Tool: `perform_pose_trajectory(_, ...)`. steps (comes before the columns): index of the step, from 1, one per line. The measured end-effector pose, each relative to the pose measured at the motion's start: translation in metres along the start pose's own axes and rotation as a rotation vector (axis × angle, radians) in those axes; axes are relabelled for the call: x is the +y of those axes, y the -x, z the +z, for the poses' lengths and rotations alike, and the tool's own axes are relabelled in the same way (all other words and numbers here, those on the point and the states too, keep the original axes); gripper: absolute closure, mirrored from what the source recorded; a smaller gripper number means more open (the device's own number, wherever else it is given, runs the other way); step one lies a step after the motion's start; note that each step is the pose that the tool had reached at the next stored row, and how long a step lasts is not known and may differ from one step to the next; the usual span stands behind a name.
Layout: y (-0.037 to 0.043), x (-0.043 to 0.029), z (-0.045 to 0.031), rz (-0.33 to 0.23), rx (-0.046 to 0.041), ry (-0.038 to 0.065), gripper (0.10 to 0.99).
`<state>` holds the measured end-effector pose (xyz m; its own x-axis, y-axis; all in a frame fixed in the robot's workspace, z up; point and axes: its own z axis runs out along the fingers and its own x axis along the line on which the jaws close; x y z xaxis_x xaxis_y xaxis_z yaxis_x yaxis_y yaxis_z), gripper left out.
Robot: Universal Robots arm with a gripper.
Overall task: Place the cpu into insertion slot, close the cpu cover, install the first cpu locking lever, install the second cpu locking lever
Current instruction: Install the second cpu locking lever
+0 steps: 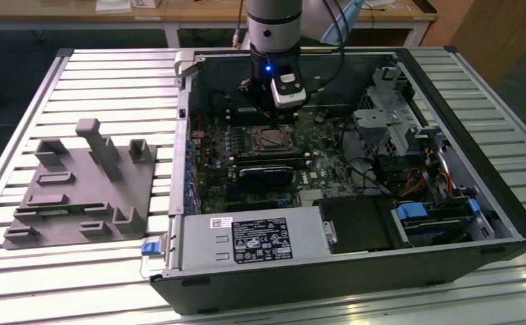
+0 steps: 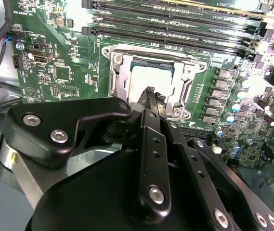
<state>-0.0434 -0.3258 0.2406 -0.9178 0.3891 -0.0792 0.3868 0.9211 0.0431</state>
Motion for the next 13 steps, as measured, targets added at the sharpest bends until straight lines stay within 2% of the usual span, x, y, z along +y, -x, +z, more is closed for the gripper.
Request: perform_pose_trajectory(13,0.0112,-0.0152,0.0002,0.002,0.0000,0.000,0.980)
